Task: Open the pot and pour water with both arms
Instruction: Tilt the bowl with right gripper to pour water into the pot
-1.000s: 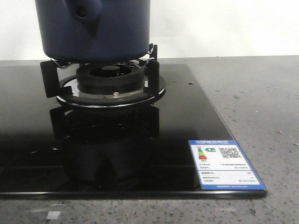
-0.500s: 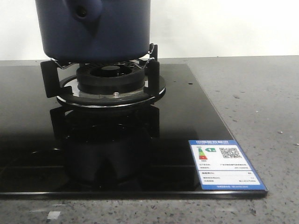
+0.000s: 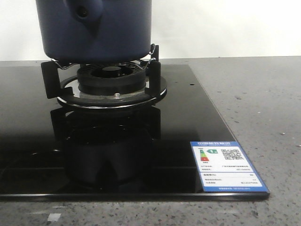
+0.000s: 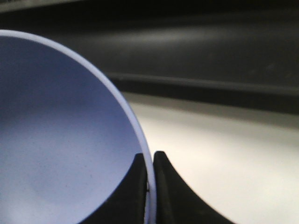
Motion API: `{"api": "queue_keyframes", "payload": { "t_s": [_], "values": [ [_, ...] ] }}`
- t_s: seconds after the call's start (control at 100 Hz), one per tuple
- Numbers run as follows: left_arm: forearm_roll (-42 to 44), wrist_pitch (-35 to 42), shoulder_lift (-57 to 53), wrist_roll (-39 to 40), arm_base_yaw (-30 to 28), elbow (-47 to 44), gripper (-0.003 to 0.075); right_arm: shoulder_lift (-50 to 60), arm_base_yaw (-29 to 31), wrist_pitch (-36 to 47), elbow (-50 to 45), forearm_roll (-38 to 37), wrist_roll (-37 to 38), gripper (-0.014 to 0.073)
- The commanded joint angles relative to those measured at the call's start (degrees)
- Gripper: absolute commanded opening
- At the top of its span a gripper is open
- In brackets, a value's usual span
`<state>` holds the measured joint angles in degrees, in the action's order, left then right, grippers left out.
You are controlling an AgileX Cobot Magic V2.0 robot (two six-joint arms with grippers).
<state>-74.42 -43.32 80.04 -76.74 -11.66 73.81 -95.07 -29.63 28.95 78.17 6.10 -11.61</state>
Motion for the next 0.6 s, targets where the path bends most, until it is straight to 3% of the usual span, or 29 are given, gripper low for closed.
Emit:
{"api": "queue_keyframes", "payload": {
  "t_s": [0.0,0.33,0.59],
  "values": [
    [-4.97,0.26,-2.21,0.42,-0.02,2.15,0.0389,2.54,-0.06,8.34,1.64,-0.58,-0.23,-0.0042],
    [-5.06,0.03,-2.21,0.42,-0.02,2.15,0.0389,0.71,-0.06,10.8,1.49,-0.67,-0.13,-0.0042],
    [-5.06,0.03,-2.21,0.42,-0.02,2.15,0.0389,0.71,-0.06,24.05,-2.97,-2.51,-0.13,-0.0042]
  ]
}}
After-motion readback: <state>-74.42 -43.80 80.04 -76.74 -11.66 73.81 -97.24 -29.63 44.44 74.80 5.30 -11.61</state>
